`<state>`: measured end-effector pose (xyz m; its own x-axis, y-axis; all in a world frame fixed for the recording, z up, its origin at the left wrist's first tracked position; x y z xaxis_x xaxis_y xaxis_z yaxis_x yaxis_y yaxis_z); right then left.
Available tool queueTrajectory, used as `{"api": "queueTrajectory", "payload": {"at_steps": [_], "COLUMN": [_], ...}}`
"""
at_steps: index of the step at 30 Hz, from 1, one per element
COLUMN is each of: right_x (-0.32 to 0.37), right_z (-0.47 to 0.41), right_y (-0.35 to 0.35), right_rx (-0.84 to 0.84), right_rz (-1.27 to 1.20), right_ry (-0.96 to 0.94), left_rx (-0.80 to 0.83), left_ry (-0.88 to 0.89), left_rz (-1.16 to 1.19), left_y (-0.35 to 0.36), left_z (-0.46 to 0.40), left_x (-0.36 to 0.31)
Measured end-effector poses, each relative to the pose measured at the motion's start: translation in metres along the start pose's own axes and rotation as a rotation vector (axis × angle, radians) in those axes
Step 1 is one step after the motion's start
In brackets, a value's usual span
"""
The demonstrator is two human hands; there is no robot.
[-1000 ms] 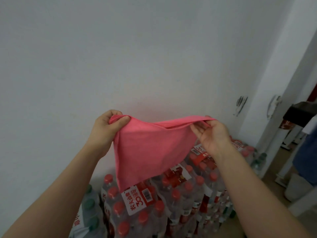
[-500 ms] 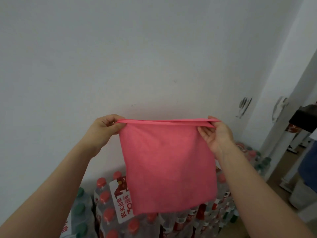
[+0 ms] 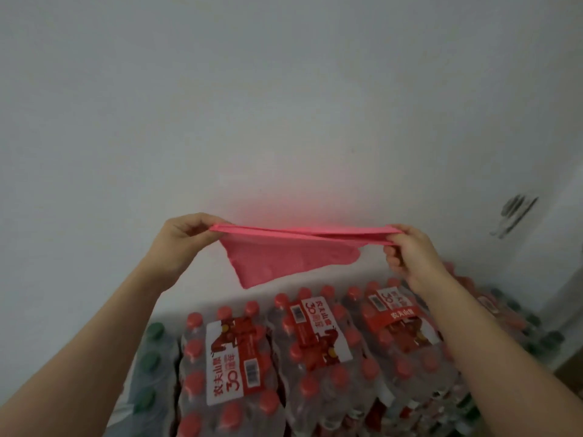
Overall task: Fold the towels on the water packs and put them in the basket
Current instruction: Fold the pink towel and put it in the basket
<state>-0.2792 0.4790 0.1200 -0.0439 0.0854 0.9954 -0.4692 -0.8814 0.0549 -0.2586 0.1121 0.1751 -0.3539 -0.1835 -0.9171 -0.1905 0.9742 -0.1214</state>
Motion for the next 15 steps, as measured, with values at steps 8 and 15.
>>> {"api": "queueTrajectory", "payload": {"at_steps": [8, 15], "right_x": [-0.134, -0.185], "right_z": [0.060, 0.138], "right_y": [-0.023, -0.045], "right_rx": [-0.005, -0.016], "right_rz": [0.297, 0.198], "right_ry": [0.172, 0.294], "left_rx": [0.345, 0.492], "left_ry": [-0.243, -0.166], "left_rz": [-0.356, -0.473], "left_y": [-0.009, -0.027], "left_z": [0.093, 0.162], "left_x": [0.115, 0.141]}}
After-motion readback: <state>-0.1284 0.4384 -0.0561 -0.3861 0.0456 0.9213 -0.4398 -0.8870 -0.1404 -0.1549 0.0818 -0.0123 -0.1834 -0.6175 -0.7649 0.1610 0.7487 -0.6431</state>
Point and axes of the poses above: each hand's wrist, its own z-axis away from the middle knuckle, its own y-axis out of the palm, x = y × z, the point moved 10 cm from there along -z, towards the middle knuckle, and after that the axes turned 9 degrees about -x, right-handed, at the moved point
